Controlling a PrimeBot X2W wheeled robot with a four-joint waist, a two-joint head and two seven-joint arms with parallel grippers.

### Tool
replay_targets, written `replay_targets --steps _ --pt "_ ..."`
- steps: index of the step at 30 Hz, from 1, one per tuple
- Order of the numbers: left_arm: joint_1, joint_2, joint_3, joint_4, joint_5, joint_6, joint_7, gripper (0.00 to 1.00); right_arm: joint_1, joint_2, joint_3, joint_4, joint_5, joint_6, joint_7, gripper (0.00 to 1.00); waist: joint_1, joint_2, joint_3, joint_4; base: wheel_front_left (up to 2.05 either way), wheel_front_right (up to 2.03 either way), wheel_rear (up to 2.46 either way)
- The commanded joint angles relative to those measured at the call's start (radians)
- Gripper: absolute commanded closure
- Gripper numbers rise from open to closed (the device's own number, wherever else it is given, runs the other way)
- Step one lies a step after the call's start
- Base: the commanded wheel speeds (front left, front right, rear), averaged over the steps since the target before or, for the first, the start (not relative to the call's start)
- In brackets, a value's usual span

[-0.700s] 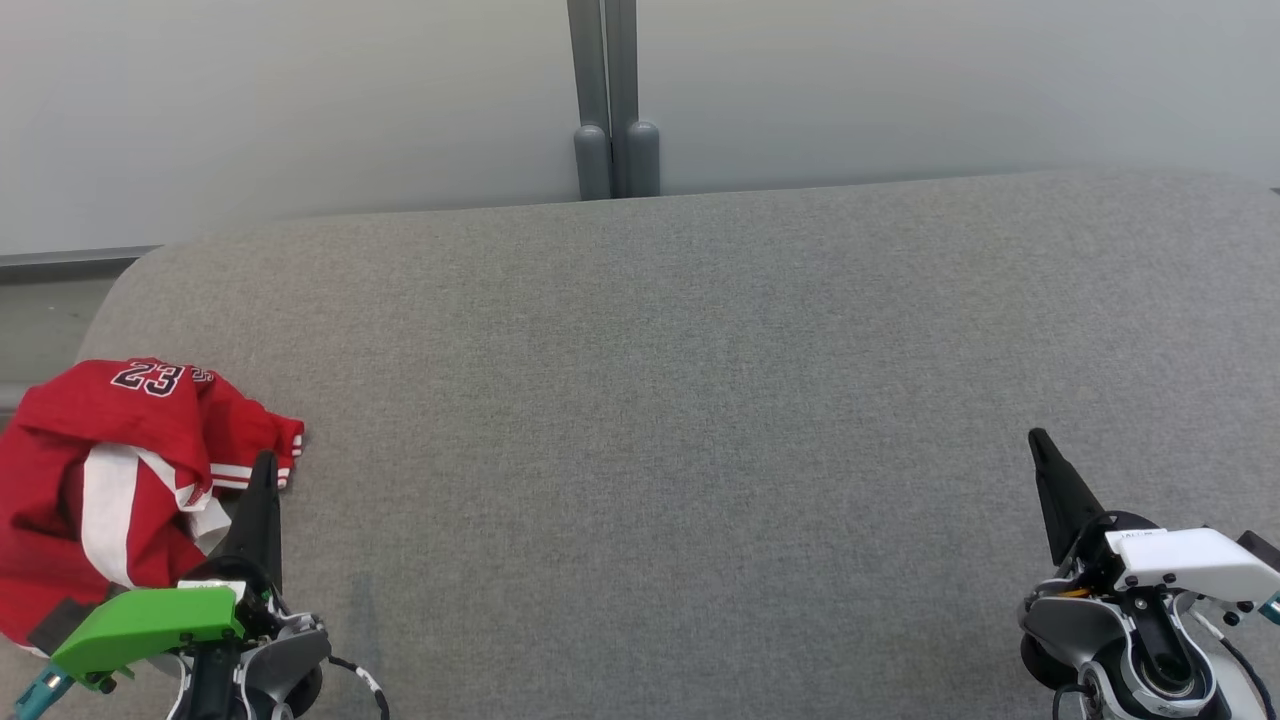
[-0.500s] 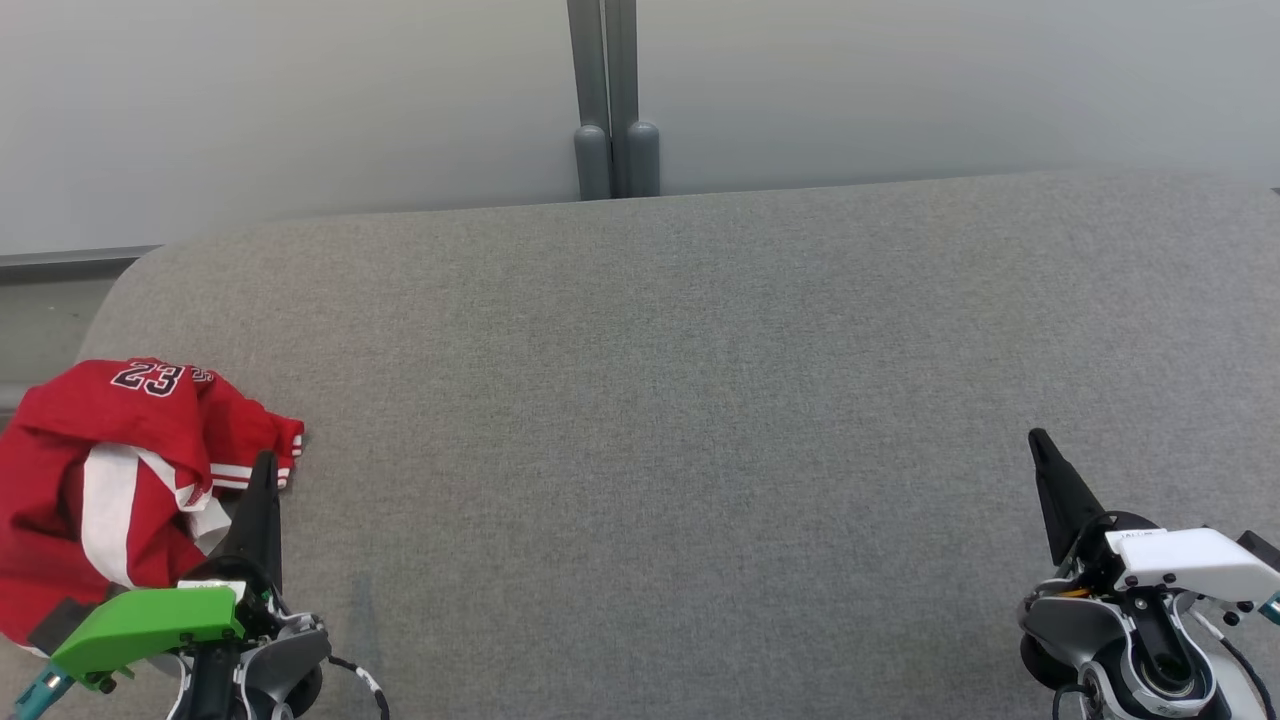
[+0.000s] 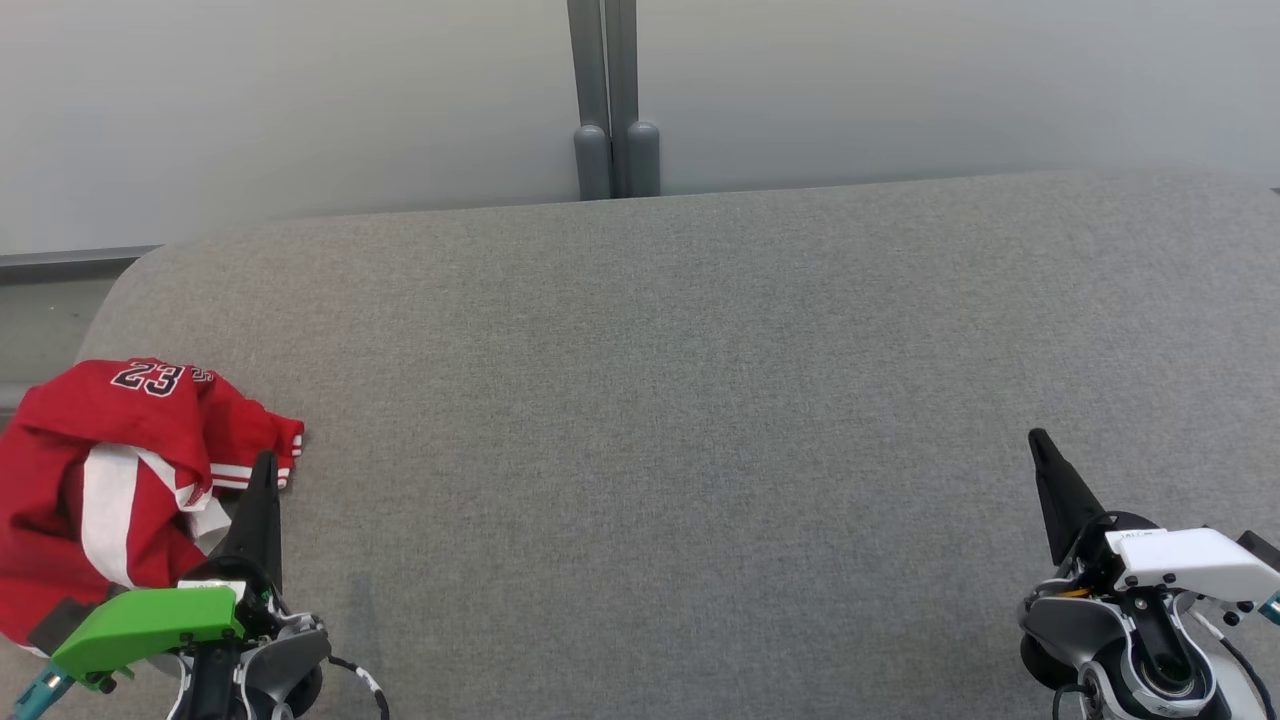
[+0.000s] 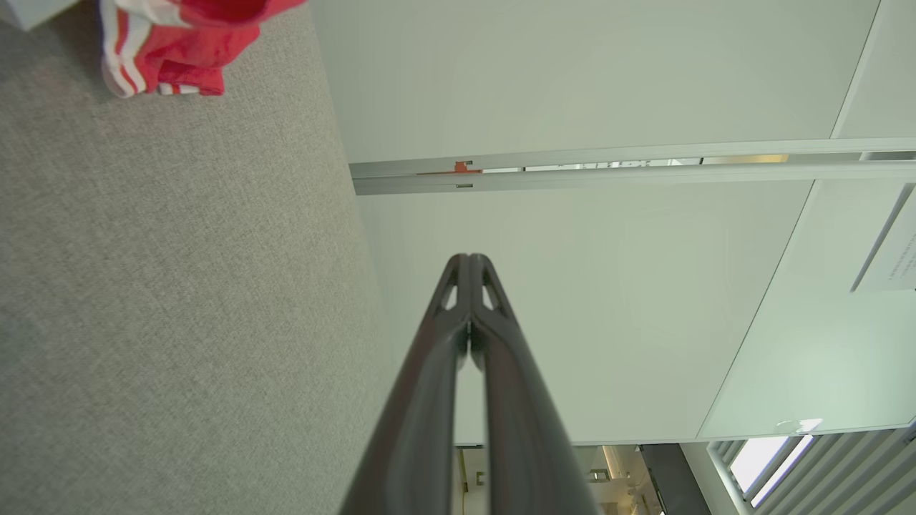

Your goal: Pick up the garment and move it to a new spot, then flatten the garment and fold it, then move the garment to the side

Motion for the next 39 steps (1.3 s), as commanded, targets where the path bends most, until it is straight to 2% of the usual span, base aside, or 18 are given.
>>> replay_targets --steps 1,19,20,31,39 --pt "0.012 0.006 0.002 -0.001 0.0 -0.005 0.003 1.0 0.009 -0.004 -0.001 -0.005 0.007 0.001 0.003 1.0 -0.0001 0.0 0.0 0.0 0.0 0.0 0.0" --pt "0.012 0.006 0.002 -0.001 0.0 -0.005 0.003 1.0 0.009 -0.004 -0.001 -0.005 0.007 0.001 0.003 1.0 -0.0001 0.0 0.0 0.0 0.0 0.0 0.0" --pt "0.0 -0.001 0.0 0.003 0.0 0.0 -0.001 0.0 0.001 0.001 0.0 0.003 -0.001 0.0 0.0 0.0 0.0 0.0 0.0 0.0 0.0 0.0 0.0" --pt "-0.006 -0.002 -0.025 0.03 0.034 0.0 -0.044 0.0 0.002 -0.006 0.037 0.015 -0.039 0.0 -0.039 0.0 0.0 0.0 0.003 0.0 0.0 0.0 0.0" --pt "-0.016 -0.001 -0.031 0.039 0.135 0.0 -0.081 0.0 -0.02 -0.024 0.074 0.028 -0.115 0.0 -0.081 0.0 0.0 0.0 0.006 0.0 0.0 0.0 0.0"
